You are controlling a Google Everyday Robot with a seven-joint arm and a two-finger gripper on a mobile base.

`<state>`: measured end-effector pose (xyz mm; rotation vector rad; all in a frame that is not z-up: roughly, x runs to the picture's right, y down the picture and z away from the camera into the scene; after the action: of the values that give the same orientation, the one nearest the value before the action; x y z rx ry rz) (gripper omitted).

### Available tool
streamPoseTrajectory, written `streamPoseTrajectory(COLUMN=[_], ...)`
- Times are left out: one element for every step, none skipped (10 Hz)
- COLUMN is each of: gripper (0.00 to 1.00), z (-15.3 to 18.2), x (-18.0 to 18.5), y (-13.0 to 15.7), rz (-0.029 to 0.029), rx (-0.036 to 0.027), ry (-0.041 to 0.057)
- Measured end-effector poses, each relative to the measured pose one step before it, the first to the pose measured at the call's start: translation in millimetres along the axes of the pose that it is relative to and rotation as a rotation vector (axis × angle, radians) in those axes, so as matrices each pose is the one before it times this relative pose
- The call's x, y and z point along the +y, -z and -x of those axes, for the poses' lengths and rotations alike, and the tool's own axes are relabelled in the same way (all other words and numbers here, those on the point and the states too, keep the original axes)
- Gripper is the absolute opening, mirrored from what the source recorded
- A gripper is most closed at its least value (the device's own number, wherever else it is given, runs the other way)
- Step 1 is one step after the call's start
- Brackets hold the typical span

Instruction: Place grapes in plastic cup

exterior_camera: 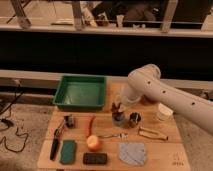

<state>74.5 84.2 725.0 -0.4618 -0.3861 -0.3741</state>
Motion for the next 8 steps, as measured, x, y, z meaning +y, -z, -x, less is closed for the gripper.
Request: streamPoseTrajectory(gripper=[0.00,0.00,0.00,0.00,0.00,0.00,0.00,0.00], z=[2.40,2.36,0.75,-0.69,-1.61,-0.70,-0.45,-0.76], x=[-0.47,-0.96,0.28,0.82,1.00,0.50,0.00,0.32], y=[-3.62,-3.57,-3.33,-1.95,-2.00,-1.33,-0.49,-0.07], rz=[0.01168,0.00879,0.01079,0.00720,0.00720,0.00605,0.00458,0.00214], rx=[0.00188,0.00165,0.00428,0.00287,0.00332,0.00183,0.00218,0.00091], ry=[0.01026,0.00964,0.00751,0.00133,0.00001,0.00096,0.00136,0.00337])
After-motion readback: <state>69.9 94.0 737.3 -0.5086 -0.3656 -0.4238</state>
